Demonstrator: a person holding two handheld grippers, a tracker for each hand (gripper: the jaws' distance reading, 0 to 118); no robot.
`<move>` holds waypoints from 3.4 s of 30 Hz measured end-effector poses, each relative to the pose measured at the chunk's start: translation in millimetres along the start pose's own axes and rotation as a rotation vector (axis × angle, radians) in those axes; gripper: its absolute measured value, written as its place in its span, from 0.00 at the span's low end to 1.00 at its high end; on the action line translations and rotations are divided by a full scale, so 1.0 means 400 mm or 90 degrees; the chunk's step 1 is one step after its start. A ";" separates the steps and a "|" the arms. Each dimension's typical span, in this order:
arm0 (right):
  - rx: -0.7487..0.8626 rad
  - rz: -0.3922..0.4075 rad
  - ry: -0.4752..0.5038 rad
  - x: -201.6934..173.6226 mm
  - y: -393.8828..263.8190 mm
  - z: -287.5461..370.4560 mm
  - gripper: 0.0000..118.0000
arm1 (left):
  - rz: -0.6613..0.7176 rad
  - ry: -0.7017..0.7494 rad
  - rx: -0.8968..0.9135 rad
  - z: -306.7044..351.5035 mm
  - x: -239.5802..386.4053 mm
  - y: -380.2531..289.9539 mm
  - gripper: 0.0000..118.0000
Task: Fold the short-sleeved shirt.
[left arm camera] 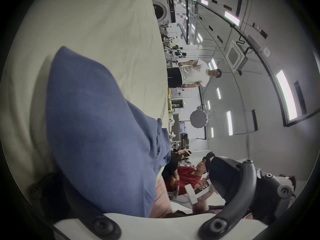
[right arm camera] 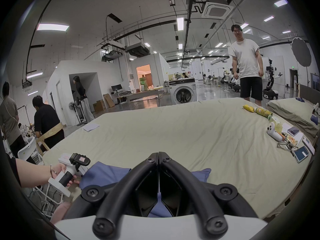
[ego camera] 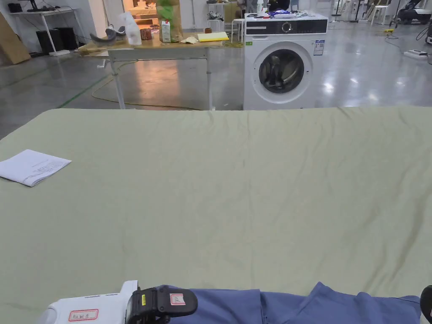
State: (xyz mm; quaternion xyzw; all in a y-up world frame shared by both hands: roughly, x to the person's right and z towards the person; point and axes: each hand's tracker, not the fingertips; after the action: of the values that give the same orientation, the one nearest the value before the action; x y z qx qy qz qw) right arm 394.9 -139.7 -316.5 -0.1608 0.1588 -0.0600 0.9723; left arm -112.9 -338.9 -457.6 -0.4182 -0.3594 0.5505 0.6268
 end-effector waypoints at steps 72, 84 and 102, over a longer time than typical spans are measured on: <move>0.078 -0.049 0.028 0.055 0.053 0.056 0.00 | -0.650 0.371 0.382 -0.261 0.523 -0.466 0.00; 0.328 0.066 -0.225 0.013 0.025 0.107 0.00 | -0.800 0.603 0.781 -0.005 0.546 -0.525 0.00; 0.206 0.001 -0.044 -0.044 0.033 0.068 0.00 | -0.753 0.650 0.695 0.107 0.489 -0.510 0.00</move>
State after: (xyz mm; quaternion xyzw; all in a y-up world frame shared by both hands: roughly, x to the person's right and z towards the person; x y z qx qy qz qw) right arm 388.1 -116.4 -291.2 -0.0041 0.1135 -0.0784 0.9904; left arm -45.7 -148.5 -255.1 -0.0080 0.1111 -0.0128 0.9937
